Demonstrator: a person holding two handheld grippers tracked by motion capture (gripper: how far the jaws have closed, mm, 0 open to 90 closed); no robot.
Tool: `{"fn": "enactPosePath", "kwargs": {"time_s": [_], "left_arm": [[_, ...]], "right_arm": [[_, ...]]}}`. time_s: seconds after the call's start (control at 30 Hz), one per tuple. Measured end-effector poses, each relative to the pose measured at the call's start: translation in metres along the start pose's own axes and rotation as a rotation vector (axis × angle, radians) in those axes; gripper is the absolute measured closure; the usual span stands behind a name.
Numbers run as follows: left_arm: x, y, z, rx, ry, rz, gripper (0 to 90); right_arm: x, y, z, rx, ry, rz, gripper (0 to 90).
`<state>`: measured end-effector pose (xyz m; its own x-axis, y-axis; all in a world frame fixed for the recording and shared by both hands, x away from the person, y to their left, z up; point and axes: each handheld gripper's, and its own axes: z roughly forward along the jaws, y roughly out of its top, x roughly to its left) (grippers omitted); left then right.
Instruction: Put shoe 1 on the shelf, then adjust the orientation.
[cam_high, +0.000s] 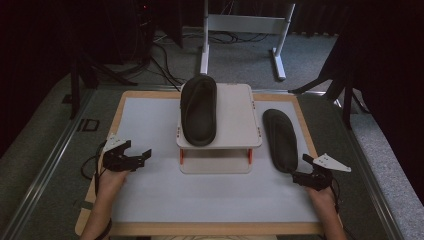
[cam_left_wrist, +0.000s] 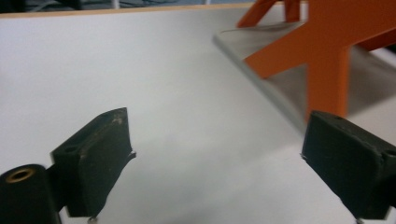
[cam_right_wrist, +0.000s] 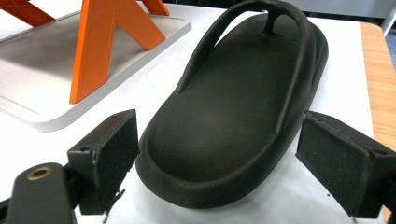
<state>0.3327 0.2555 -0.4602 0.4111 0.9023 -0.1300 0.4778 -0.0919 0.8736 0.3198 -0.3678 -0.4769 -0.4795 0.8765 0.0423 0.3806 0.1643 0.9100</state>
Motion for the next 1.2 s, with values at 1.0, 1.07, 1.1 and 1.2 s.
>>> {"fn": "enactPosePath", "kwargs": {"time_s": [1.0, 1.07, 1.1, 1.2], "left_arm": [[-0.011, -0.046, -0.022, -0.263, 0.18, 0.072, 2.4], [-0.01, -0.046, -0.022, -0.262, 0.174, 0.057, 2.4], [-0.009, -0.046, -0.023, -0.263, 0.171, 0.049, 2.4], [-0.008, -0.046, -0.023, -0.259, 0.156, 0.03, 2.3]], "right_arm": [[-0.006, 0.0, 0.002, 0.05, -0.01, 0.049, 16.7], [-0.006, 0.0, 0.002, 0.063, -0.008, 0.051, 16.8], [-0.006, 0.0, 0.002, 0.063, -0.008, 0.051, 16.8], [-0.006, 0.002, -0.002, 0.08, -0.019, 0.055, 20.0]]}}
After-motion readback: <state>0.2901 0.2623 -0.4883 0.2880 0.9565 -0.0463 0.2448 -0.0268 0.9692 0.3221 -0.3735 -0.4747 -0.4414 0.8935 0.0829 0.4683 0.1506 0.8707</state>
